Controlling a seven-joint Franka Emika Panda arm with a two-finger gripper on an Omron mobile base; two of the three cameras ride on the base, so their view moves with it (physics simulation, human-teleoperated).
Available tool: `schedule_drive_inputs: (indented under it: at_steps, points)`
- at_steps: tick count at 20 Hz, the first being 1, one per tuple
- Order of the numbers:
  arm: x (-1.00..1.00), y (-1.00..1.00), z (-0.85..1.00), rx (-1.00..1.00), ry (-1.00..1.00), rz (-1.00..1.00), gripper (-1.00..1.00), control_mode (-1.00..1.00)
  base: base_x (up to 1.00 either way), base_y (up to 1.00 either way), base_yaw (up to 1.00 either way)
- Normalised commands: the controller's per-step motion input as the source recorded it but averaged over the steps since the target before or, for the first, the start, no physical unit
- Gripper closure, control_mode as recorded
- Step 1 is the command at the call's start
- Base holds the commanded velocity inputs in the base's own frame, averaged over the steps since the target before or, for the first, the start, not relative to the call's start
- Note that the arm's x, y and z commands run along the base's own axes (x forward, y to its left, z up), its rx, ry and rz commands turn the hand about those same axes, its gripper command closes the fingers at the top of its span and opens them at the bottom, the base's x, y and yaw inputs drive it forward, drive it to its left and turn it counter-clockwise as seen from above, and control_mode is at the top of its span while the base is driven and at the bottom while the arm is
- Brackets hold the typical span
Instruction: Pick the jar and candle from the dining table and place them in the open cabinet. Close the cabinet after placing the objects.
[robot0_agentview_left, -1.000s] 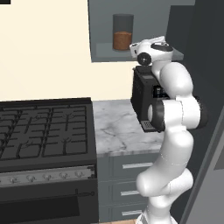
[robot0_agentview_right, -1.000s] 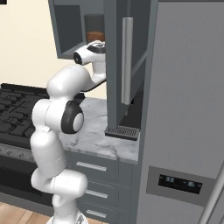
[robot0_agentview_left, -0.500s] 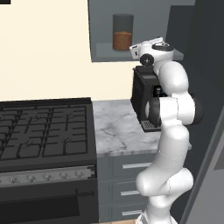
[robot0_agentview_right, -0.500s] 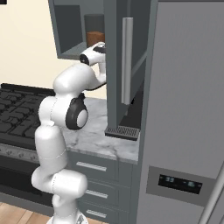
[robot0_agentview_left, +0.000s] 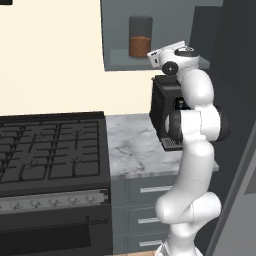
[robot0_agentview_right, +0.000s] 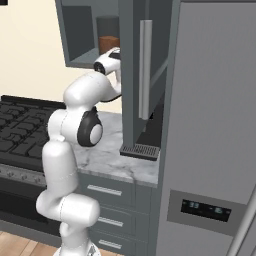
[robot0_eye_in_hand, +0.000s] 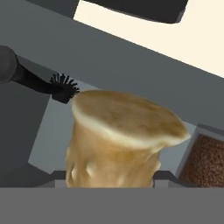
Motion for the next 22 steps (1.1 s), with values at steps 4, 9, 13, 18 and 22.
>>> schedule_drive_inputs:
  at_steps: [4,9,13,18,22]
  points:
    - [0.06,0.0,-0.3,-0.02,0.0,0.01,-1.0,-1.0,0.0,0.0,0.0]
    - [0.0,-0.03,-0.18,0.0,0.0,0.0,-1.0,-1.0,0.0,0.0,0.0]
    - [0.0,-0.04,-0.12,0.0,0.0,0.0,-1.0,-1.0,0.0,0.0,0.0]
    - [-0.33,-0.01,0.02,0.0,-0.04,0.0,-1.0,-1.0,0.0,0.0,0.0]
    - [-0.67,0.0,0.06,0.0,-0.08,0.0,-1.0,-1.0,0.0,0.0,0.0]
